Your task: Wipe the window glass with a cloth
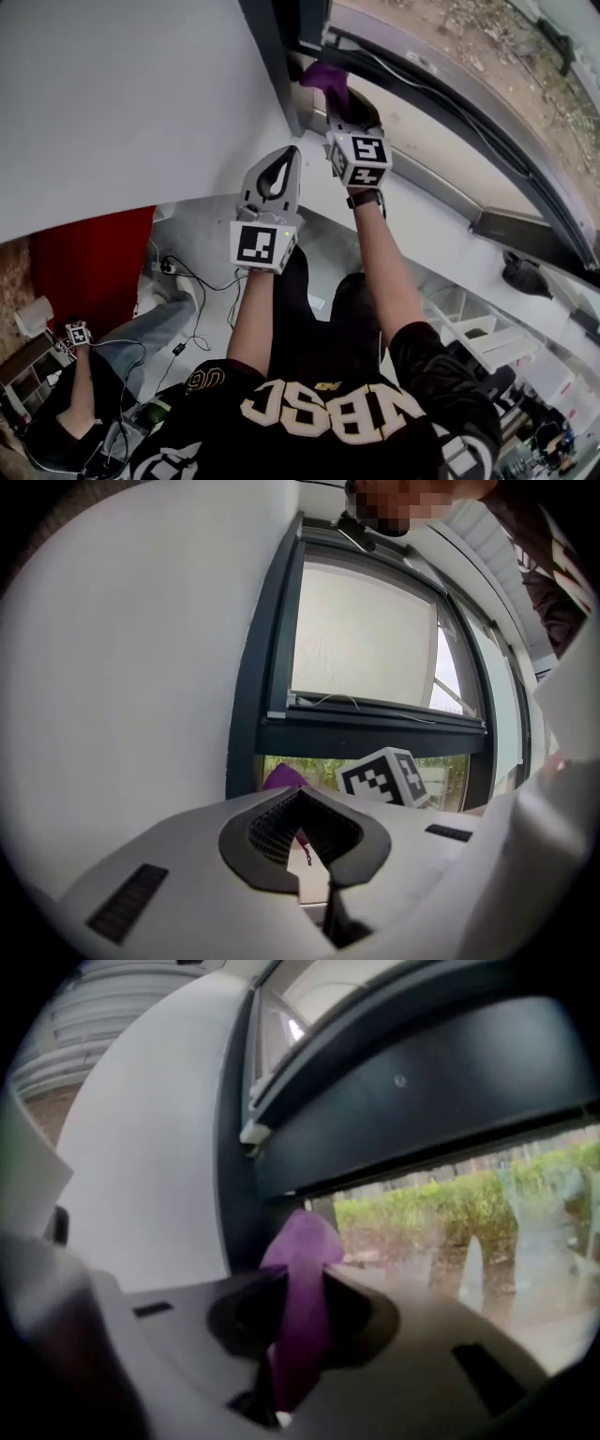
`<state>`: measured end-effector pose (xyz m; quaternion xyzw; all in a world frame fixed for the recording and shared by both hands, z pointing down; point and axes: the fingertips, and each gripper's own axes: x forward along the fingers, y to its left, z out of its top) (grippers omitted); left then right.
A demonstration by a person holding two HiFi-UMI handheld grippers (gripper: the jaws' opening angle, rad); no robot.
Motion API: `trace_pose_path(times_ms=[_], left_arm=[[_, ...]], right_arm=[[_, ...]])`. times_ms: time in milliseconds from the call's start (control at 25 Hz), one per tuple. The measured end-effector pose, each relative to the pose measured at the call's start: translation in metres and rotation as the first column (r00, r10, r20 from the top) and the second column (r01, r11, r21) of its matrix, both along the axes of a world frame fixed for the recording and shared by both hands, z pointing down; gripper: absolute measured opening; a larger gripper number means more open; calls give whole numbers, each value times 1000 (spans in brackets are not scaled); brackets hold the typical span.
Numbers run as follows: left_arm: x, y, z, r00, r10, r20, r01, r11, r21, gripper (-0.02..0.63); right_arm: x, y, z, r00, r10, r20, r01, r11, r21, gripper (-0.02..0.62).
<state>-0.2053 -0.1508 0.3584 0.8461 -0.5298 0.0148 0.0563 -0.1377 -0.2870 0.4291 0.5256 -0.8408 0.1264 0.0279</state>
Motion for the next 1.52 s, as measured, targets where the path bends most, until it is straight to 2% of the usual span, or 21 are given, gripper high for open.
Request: trace_pose_path(times_ms=[200, 320, 480, 600, 680, 800, 920, 1040, 1200, 1280, 1360, 1400, 1440, 1480, 1520], left_arm=[[-12, 4, 18, 999, -41, -7, 40, 998, -54, 14], [-6, 4, 21, 1000, -16, 17, 17, 998, -67, 14], [39, 6, 30, 998, 53, 39, -50, 997, -66, 14], [94, 13, 38, 991, 131, 36, -129, 989, -67, 14], [139, 21, 42, 981, 193, 26, -191, 979, -76, 14], [209, 39, 45, 964, 265, 23, -262, 961, -92, 14], [277, 62, 54, 941, 338, 14, -335, 936, -105, 14], [327, 81, 70, 926, 378, -1, -375, 918, -127, 14], [380, 105, 77, 905, 424, -24, -424, 896, -134, 14], [396, 108, 74, 892, 451, -14, -449, 884, -126, 14], [393, 103, 69, 892, 451, -5, -449, 886, -115, 14], [385, 98, 67, 896, 443, -2, -441, 891, -111, 14], [374, 92, 67, 902, 431, 3, -429, 897, -108, 14], [359, 84, 69, 910, 415, 8, -411, 905, -108, 14], [341, 76, 72, 920, 392, 10, -388, 914, -114, 14]], right_arm=[[12, -32, 18, 991, 118, 69, -117, 993, -17, 77], [43, -27, 14, 973, 202, 108, -201, 979, -15, 77], [116, 1, 14, 947, 301, 117, -302, 953, -6, 77], [196, 32, 20, 910, 400, 109, -400, 916, -17, 77], [260, 57, 28, 870, 484, 95, -483, 875, -41, 77], [358, 99, 42, 791, 605, 90, -598, 796, -88, 77], [461, 145, 49, 694, 716, 75, -709, 698, -100, 77], [551, 187, 51, 587, 807, 62, -800, 590, -106, 77], [634, 225, 58, 450, 887, 101, -867, 461, -187, 77], [653, 233, 62, 410, 904, 124, -880, 427, -210, 77], [650, 234, 62, 401, 905, 140, -880, 423, -215, 77], [640, 231, 63, 410, 901, 144, -875, 433, -218, 77], [623, 226, 65, 432, 891, 142, -863, 454, -223, 77], [600, 218, 71, 469, 873, 132, -842, 487, -231, 77], [570, 208, 81, 522, 845, 115, -809, 534, -246, 77]])
